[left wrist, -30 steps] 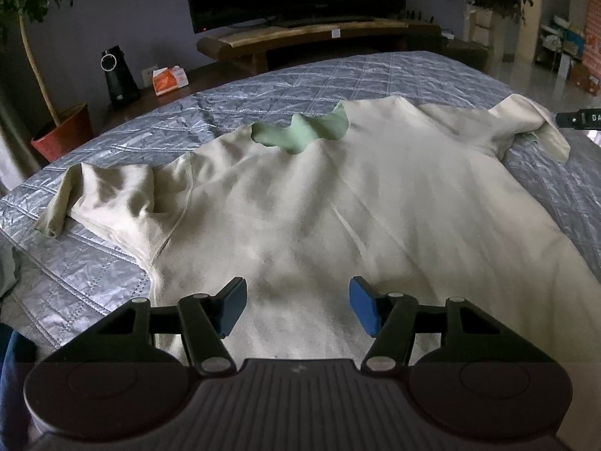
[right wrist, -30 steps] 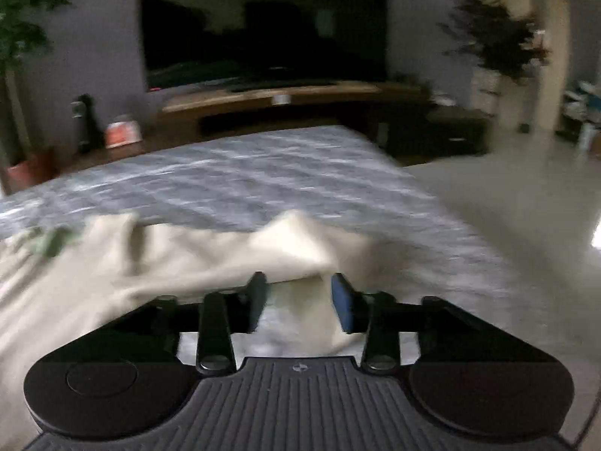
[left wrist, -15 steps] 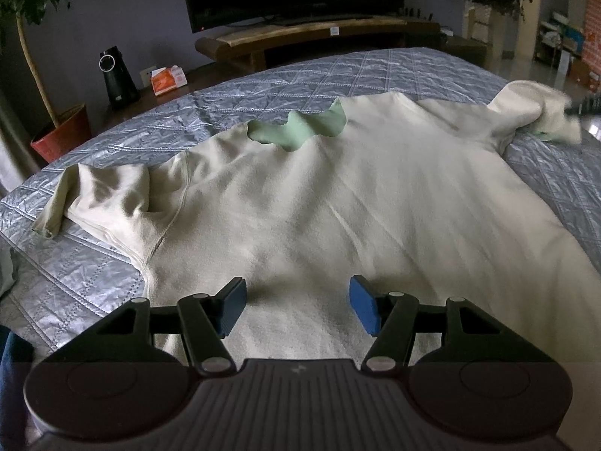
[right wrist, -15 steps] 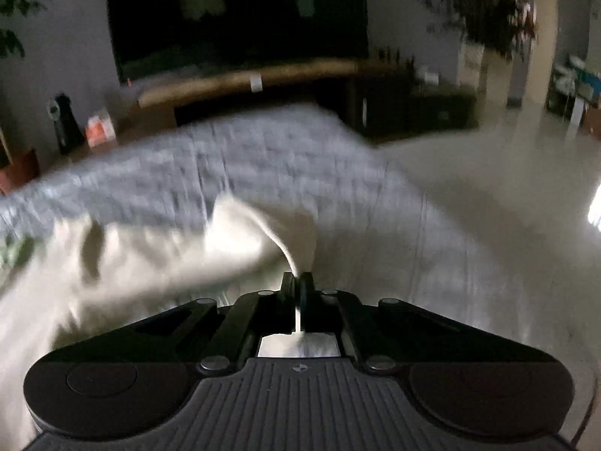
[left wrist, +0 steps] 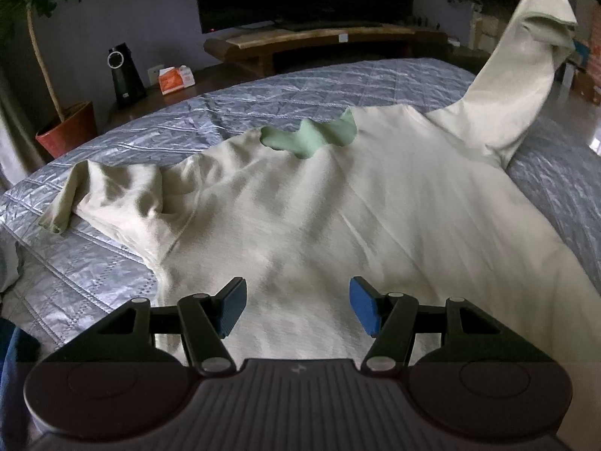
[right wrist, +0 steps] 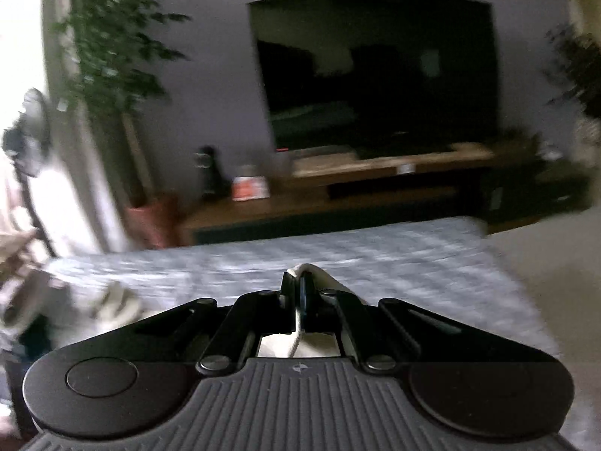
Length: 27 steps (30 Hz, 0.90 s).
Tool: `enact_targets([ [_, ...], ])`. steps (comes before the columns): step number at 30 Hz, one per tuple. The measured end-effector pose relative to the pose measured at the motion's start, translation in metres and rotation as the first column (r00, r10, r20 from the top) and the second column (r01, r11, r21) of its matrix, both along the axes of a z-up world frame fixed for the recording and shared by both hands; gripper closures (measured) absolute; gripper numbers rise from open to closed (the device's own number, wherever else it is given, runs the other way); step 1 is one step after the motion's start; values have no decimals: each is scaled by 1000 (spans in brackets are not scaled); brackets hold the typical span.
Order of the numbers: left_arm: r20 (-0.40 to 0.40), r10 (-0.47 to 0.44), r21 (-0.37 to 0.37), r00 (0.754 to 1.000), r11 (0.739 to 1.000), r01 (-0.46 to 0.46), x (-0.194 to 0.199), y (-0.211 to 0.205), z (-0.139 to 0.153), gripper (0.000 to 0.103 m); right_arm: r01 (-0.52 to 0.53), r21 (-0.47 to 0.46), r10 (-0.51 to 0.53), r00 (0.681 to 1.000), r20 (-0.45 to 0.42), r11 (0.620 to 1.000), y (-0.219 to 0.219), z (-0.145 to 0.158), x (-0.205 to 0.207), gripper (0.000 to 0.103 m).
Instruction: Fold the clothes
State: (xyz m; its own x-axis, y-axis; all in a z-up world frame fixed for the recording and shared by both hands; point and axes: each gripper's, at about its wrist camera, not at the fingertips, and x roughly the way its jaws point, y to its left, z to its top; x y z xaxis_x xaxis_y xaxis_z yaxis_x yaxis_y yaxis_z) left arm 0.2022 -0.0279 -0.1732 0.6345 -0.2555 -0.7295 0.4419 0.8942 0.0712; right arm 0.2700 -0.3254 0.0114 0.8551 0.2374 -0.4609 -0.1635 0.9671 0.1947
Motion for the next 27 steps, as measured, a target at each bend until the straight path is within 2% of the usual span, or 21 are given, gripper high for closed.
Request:
enact_targets([
  [2,-1,18,-6,1000,1000,-18,3,4,1,46,-92,38,94,995,-43,995,27,-4,7,100],
  [5,-3,42,-20,999,999,-42,5,11,3,46,-204,95,215,969,-123,974,70,-26,8,99],
  [7,-4,54,-28,999,998,-54,6,16,4,46,-300,126,322,917,-234,946,99,-57,8,93],
  [9,-3,63,-31,998,998,-63,6,19,5,46,-353,167,390,845,-367,921,121,-93,7,87],
  [12,-3,67,-33,998,997,-67,6,24,5,46,-373,213,429,801,-417,903,132,-118,-6,83],
  [13,-3,68,-34,998,997,-68,6,25,6,46,-367,221,428,808,-406,904,129,-117,-10,77],
  [14,-3,69,-35,998,997,-69,6,26,6,46,-349,202,402,826,-395,915,123,-115,-13,63],
  [15,-3,72,-35,997,997,-72,7,26,6,46,-331,176,374,844,-385,927,119,-114,-16,54],
  [16,-3,73,-34,997,997,-73,7,26,6,45,-320,89,329,864,-382,943,120,-112,-18,41],
  [17,-3,75,-34,997,997,-75,7,26,6,45,-327,-30,292,877,-381,945,125,-112,-23,41],
  [18,-2,75,-35,997,997,-75,7,27,7,45,-354,-97,294,876,-383,930,131,-115,-26,41],
  [20,1,71,-34,997,997,-71,7,27,7,45,-423,-159,340,860,-381,892,146,-121,-36,42],
  [23,1,70,-29,998,997,-70,7,28,6,45,-499,-329,385,852,-355,802,176,-132,-54,41],
  [24,-1,71,-29,998,997,-71,7,29,6,45,-513,-361,396,849,-351,779,184,-135,-56,41],
  [27,-10,57,-24,998,998,-57,7,28,4,45,-497,-322,390,855,-343,806,188,-148,-50,41],
])
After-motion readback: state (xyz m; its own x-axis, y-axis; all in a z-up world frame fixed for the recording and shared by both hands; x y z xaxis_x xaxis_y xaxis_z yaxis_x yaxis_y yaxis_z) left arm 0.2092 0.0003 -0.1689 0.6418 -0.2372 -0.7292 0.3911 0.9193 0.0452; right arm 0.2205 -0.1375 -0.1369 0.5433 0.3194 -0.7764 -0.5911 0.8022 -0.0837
